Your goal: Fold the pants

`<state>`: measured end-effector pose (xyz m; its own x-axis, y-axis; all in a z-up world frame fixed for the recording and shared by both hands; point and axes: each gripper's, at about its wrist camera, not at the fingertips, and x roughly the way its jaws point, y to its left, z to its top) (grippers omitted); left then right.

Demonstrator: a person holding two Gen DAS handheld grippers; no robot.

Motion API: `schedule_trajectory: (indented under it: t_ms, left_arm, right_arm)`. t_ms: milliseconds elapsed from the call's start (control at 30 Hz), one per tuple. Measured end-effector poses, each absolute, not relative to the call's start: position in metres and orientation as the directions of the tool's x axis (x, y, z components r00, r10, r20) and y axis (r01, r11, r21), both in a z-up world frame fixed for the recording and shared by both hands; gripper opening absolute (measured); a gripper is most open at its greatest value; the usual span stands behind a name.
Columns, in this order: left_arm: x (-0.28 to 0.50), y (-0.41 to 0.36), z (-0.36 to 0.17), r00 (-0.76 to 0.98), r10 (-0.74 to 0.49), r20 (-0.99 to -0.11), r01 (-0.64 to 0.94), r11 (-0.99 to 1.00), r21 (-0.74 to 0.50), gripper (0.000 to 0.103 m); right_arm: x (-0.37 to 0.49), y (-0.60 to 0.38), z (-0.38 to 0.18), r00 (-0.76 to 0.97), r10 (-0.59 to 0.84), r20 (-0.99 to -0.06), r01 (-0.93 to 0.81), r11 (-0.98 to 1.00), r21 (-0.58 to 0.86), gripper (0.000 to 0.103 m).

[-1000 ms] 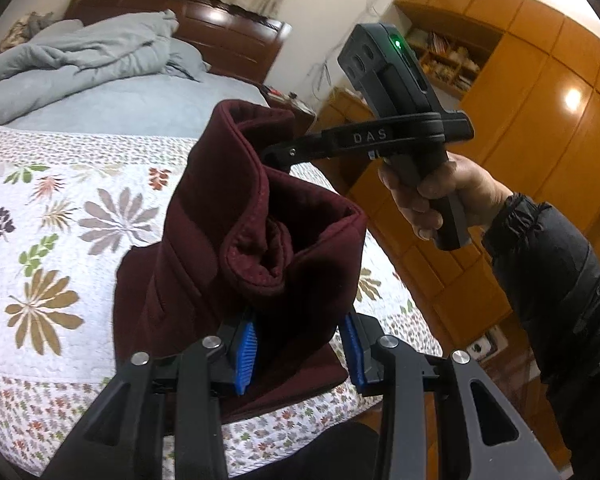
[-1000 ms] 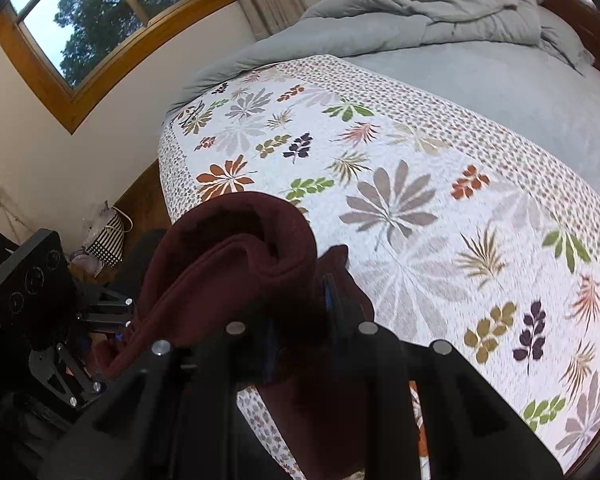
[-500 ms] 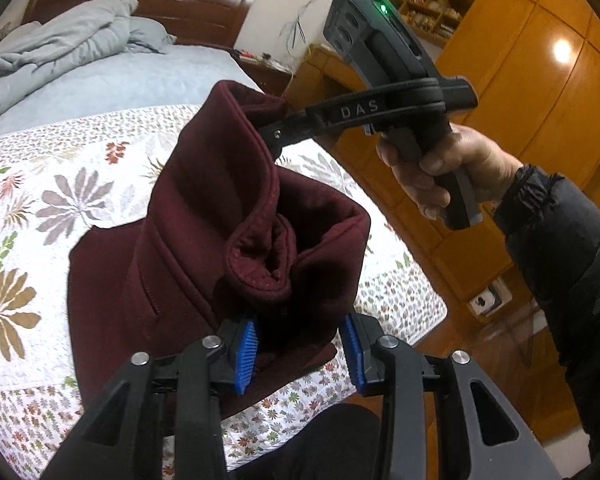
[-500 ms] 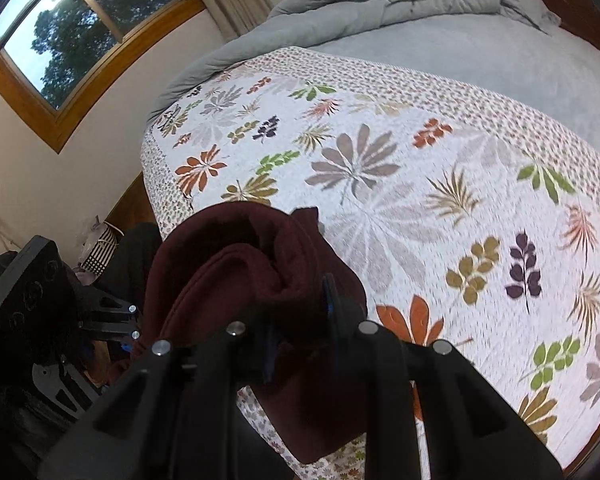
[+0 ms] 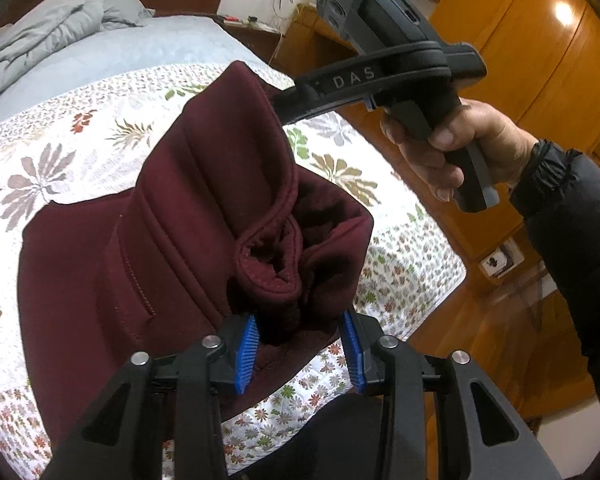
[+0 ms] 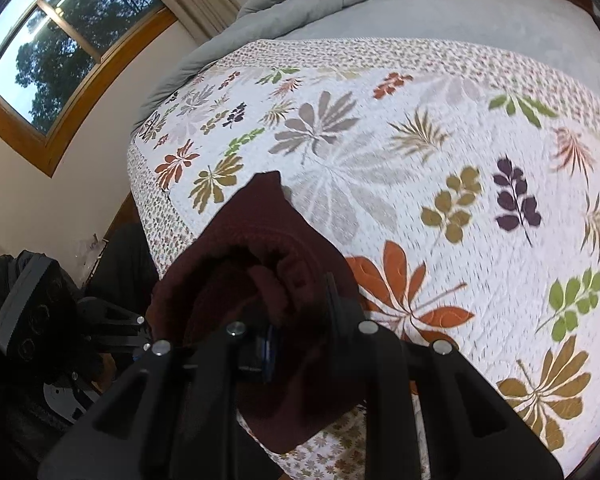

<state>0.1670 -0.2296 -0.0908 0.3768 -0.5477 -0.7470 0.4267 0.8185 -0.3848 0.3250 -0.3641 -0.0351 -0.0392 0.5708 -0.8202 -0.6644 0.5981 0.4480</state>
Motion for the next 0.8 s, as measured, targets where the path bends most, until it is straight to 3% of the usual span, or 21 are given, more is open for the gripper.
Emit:
schedule_trajectory:
  t_ms: [433, 500, 567, 700, 767, 800]
  left_arm:
    - [0.16, -0.266, -0.125, 0.37, -0.47, -0.802, 0.471, 0.838, -0.274, 0.037]
    - [0.157, -0.27, -0.128, 0.378, -0.458, -0.805, 0.48, 0.84, -0.252, 0.037]
    - [0.155, -0.272, -0.13, 0.378, -0.453, -0.808, 0.483, 0.84, -0.246, 0.037]
    - [0.151, -0.276, -0.128, 0.383, -0.455, -0.804, 0.502, 0.833, -0.232, 0.04]
    - [0.146, -0.271, -0.12, 0.383, -0.486, -0.785, 0.515, 0.818, -0.256, 0.049]
    - [0.141, -0.266, -0.114, 0.364, -0.543, -0.757, 0.533, 0.788, -0.309, 0.059]
  right_arm:
    - [0.321, -0.405, -0.078, -0.02, 0.614, -0.789, -0.574, 0.639, 0.512, 0.024]
    - [0.315, -0.417, -0.083, 0.018, 0.613, -0.79, -0.528, 0.676, 0.513, 0.031]
    - [0.309, -0.432, -0.09, 0.072, 0.579, -0.812, -0.437, 0.75, 0.496, 0.05]
    - [0.27, -0.487, -0.102, 0.215, 0.587, -0.781, -0.169, 0.81, 0.562, 0.063]
    - [0.236, -0.506, -0.103, 0.287, 0.658, -0.696, -0.092, 0.743, 0.663, 0.08]
    - [0.218, -0.51, -0.105, 0.302, 0.703, -0.644, -0.059, 0.688, 0.723, 0.083]
